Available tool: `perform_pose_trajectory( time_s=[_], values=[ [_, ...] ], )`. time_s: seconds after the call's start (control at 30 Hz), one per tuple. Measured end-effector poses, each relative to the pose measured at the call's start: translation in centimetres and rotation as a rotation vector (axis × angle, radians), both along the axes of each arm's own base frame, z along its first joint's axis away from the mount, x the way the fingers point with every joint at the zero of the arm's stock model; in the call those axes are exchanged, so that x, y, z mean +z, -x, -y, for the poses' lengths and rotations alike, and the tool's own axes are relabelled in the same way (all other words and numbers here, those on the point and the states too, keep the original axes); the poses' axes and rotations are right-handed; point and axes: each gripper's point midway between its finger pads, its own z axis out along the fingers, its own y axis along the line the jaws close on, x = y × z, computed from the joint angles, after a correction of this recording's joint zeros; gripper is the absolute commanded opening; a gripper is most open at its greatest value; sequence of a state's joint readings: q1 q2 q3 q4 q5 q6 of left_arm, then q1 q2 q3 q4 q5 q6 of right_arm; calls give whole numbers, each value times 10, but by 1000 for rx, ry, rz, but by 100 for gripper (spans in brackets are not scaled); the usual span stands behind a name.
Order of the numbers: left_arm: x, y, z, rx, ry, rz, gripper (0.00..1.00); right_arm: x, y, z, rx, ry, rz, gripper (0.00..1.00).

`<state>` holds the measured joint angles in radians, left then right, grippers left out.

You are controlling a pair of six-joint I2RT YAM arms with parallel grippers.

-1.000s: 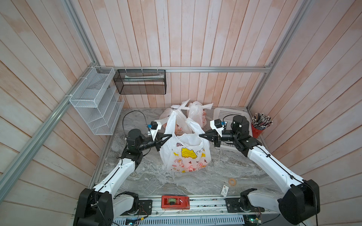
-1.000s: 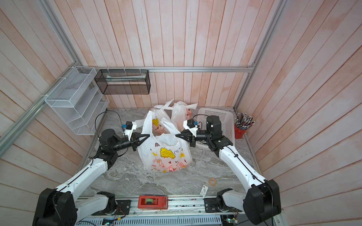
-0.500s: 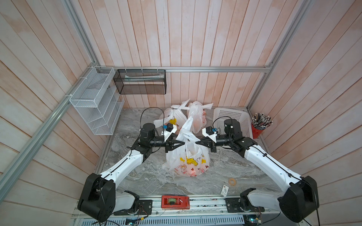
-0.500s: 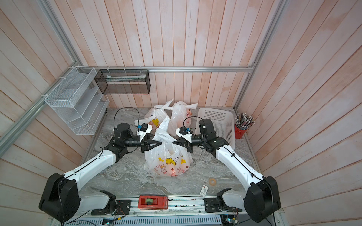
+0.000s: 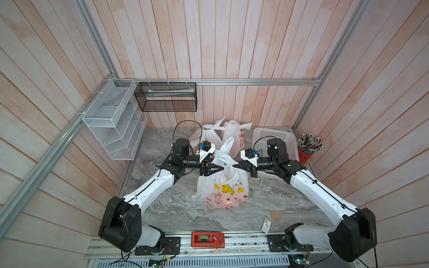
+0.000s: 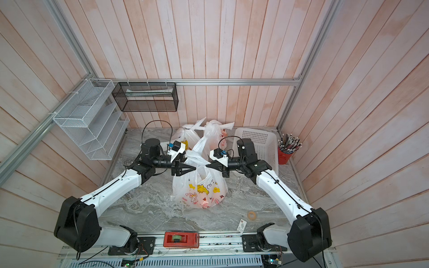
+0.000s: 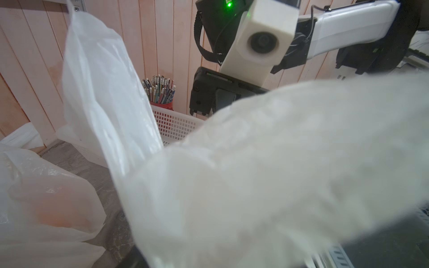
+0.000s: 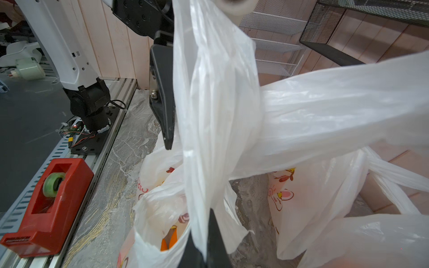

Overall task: Place the oranges into plastic bags & tie knots
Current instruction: Tie the plastic bag at the center of the board.

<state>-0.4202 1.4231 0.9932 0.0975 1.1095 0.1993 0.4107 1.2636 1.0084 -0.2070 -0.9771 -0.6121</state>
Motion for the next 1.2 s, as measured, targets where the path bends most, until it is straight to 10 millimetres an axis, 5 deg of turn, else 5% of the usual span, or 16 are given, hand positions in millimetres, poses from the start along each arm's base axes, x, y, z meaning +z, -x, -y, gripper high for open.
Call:
perform_pose_trajectory(
  time_s=[0.47,0.77,0.93,1.2],
  values=[
    [-12,-36,18,131,-80,20,62,-2,7,24,-85,-62,-12,0],
    [-17,-54,29,195,-126,28,3,5,7,33,-119,-98,-6,0],
    [-16,-41,15,187,-95,25,0,6,-6,50,-185,-98,-1,0],
    [-1,-8,-6,79,-22,45,0,2,0,42,-98,-113,-10,0]
  ],
)
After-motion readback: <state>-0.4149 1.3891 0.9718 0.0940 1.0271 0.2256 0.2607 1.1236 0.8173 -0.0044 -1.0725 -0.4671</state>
